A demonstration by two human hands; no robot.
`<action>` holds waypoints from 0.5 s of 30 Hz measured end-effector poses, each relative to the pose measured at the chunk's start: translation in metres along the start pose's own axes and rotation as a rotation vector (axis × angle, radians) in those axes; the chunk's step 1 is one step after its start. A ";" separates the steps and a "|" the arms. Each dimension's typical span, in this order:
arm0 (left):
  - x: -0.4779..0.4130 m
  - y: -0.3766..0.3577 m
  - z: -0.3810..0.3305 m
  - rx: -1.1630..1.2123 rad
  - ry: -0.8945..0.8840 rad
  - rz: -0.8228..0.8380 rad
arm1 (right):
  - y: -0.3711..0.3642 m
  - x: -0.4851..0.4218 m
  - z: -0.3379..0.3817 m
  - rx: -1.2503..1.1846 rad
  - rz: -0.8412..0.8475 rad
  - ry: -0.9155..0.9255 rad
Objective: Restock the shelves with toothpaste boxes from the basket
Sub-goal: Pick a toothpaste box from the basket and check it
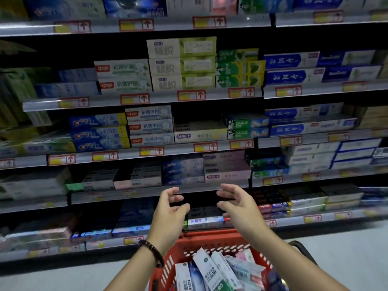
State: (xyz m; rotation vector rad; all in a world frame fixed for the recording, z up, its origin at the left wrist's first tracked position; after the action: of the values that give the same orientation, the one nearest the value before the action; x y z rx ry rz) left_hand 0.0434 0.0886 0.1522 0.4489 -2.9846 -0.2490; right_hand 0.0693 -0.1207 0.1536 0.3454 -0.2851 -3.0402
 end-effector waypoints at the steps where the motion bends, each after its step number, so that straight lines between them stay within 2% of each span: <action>1: 0.002 -0.004 0.006 -0.001 0.004 0.005 | 0.003 0.004 -0.006 -0.015 -0.006 -0.005; 15: 0.023 -0.066 0.073 -0.017 0.105 0.154 | 0.068 0.058 -0.086 -0.050 -0.112 -0.119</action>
State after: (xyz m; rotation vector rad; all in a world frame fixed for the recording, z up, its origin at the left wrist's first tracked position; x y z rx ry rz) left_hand 0.0303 0.0297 0.0706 0.2206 -2.8931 -0.2277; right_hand 0.0354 -0.2074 0.0720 0.1830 -0.2029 -3.1781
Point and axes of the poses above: each hand's wrist, its own x-axis away from the middle knuckle, its own y-axis out of the back of the hand, z = x × y, the point moved 2 cm from there along -x, towards the middle knuckle, and after that the axes turned 9 degrees about y, right-handed, at the moved point
